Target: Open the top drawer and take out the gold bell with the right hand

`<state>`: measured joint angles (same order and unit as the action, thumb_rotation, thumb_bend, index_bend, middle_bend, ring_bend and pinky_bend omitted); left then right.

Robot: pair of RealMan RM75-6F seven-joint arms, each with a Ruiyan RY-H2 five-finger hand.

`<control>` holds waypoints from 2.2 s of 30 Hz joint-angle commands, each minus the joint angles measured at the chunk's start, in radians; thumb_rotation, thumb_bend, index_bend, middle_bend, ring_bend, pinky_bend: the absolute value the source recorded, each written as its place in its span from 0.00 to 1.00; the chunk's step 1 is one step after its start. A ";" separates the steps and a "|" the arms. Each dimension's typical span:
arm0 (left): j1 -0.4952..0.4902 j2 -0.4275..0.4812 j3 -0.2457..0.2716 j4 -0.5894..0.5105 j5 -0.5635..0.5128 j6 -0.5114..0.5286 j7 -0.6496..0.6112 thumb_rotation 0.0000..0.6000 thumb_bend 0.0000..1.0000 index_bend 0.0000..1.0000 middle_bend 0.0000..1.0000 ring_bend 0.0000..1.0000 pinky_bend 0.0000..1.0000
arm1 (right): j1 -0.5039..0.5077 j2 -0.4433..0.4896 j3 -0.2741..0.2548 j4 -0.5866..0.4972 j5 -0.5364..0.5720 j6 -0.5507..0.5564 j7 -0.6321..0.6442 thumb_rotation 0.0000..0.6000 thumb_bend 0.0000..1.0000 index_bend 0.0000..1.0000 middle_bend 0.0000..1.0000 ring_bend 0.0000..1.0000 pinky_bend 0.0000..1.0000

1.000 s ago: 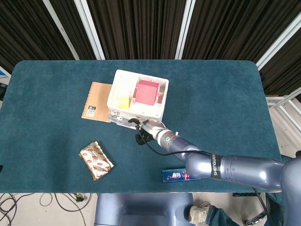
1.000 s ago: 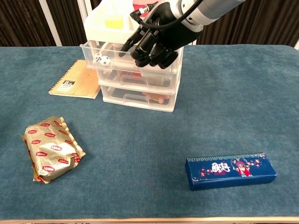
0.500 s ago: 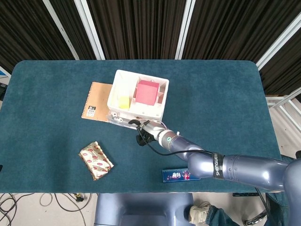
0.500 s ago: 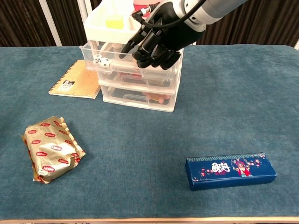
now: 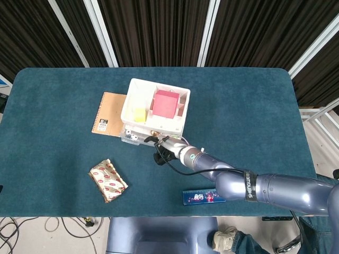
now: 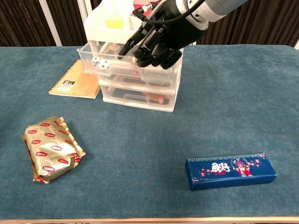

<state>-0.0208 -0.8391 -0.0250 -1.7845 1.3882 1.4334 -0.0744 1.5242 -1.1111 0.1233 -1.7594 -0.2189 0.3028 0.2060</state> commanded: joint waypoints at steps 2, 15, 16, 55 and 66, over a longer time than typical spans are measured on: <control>0.000 0.000 0.000 0.000 0.000 0.001 0.000 1.00 0.26 0.12 0.00 0.01 0.00 | -0.003 0.005 0.001 -0.003 -0.024 -0.019 0.014 1.00 0.71 0.16 0.81 0.92 0.94; 0.000 0.000 0.001 -0.001 -0.001 -0.001 0.002 1.00 0.26 0.12 0.00 0.01 0.00 | 0.013 0.017 -0.016 -0.019 -0.071 -0.031 0.044 1.00 0.71 0.16 0.81 0.92 0.94; 0.000 0.000 0.001 -0.001 -0.001 -0.002 0.002 1.00 0.26 0.12 0.00 0.01 0.00 | 0.014 0.018 -0.017 -0.020 -0.074 -0.031 0.047 1.00 0.71 0.16 0.81 0.92 0.94; 0.000 0.004 0.000 -0.005 -0.007 -0.005 0.003 1.00 0.26 0.12 0.00 0.01 0.00 | 0.044 0.050 -0.039 -0.022 -0.185 -0.115 0.152 1.00 0.71 0.17 0.81 0.92 0.94; 0.000 0.004 0.000 -0.006 -0.008 -0.005 0.004 1.00 0.26 0.12 0.00 0.01 0.00 | 0.053 0.063 -0.044 -0.022 -0.216 -0.144 0.182 1.00 0.71 0.17 0.81 0.92 0.94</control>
<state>-0.0212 -0.8353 -0.0250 -1.7904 1.3805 1.4282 -0.0708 1.5767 -1.0492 0.0795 -1.7816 -0.4338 0.1606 0.3870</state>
